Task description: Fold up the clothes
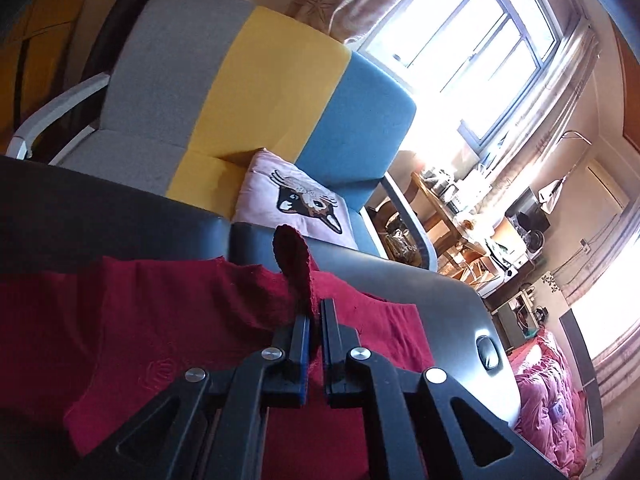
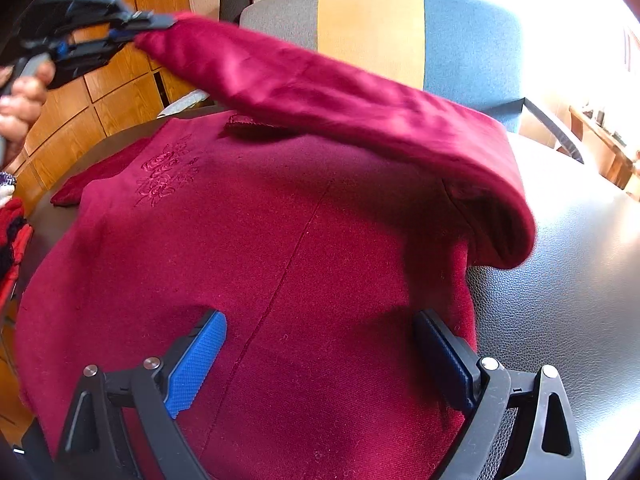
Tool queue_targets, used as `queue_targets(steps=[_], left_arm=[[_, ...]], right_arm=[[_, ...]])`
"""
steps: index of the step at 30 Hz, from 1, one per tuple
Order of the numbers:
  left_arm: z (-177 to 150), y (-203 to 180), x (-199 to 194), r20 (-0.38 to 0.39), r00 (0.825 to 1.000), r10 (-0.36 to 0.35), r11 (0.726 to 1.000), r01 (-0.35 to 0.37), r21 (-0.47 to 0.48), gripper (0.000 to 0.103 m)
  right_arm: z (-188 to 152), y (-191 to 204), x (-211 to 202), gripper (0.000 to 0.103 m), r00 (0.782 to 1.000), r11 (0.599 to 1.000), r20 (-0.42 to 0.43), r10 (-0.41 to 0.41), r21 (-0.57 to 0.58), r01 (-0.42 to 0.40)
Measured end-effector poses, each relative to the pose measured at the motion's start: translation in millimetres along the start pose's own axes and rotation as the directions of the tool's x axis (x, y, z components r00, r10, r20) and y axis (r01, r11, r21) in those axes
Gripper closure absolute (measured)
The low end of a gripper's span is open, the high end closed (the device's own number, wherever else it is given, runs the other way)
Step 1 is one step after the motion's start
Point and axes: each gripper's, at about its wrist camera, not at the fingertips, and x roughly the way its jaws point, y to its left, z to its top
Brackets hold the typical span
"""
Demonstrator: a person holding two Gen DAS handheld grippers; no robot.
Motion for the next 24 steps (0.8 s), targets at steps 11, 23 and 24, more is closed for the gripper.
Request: queue_targets(steps=[11,23,24], left_arm=[[-58.5,101.8,26.8,-0.102,0.977,0.186,0.968,-0.2,-0.153,0.1],[-84.6,111.7,39.4,-0.116,0.969,0.216,0.959,-0.233,-0.161,0.097],[-85.1,110.8,40.3,-0.115,0.969,0.22,0.959,-0.236,-0.154,0.097]], right_arm=[[1.6,-9.8,-4.2,0.003,0.998,0.997,0.008,0.062,0.04,-0.062],[11.3,-107.2,-5.0,0.0,0.883,0.656,0.34,0.323,0.593,-0.468],[12.9,-110.4,-0.2,0.0,0.872,0.622,0.362,0.329,0.612,-0.488]])
